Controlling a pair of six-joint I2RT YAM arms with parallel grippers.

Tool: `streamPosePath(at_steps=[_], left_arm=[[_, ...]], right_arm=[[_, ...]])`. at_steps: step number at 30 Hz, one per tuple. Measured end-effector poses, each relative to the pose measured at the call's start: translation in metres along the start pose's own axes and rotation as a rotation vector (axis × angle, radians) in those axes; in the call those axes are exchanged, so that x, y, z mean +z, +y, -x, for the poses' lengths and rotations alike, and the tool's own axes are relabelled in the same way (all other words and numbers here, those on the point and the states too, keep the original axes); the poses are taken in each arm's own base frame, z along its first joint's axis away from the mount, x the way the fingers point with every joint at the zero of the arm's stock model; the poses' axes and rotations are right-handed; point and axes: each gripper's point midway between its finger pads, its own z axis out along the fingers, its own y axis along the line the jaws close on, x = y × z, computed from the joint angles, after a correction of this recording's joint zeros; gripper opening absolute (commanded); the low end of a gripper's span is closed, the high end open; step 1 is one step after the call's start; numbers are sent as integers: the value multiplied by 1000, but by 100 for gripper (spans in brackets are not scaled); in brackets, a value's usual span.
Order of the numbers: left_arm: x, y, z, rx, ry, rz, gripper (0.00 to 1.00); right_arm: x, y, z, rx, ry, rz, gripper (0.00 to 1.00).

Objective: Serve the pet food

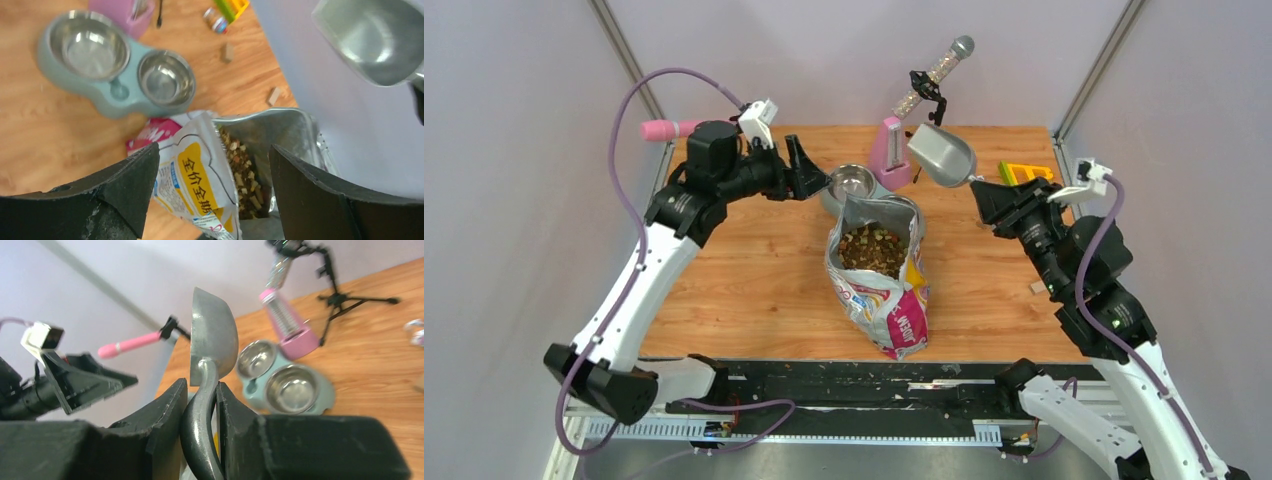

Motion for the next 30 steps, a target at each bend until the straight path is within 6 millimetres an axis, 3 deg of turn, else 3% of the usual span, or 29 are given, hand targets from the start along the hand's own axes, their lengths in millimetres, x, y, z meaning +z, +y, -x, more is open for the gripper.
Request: streamPosePath(at_steps=[4,7,11,18,20,22,23,25,30], left_arm=[[24,14,-36,-126,177,136,86],[33,1,-58,-111,299,224,83],[27,-9,-77,-58,392,334,80],[15,11,-120,39,579,572,64],[18,16,-129,93,630,640,55],[22,18,-136,136,663,679,27],[23,19,-140,152,679,694,7],[24,21,-146,176,702,711,0],[15,29,-142,226,718,765,0]], right_arm=[[-7,-29,18,-29,-133,-120,0],[-8,-46,26,-52,-193,-198,0],[-9,-63,22,-77,-213,-261,0],[-11,-67,24,-97,-223,-277,0],[-13,-67,25,-100,-226,-275,0],[-14,-66,26,-102,-230,-272,0],[-15,-66,27,-103,-233,-270,0],[-16,-65,28,-103,-239,-266,0],[-16,-65,28,-108,-238,-265,0]])
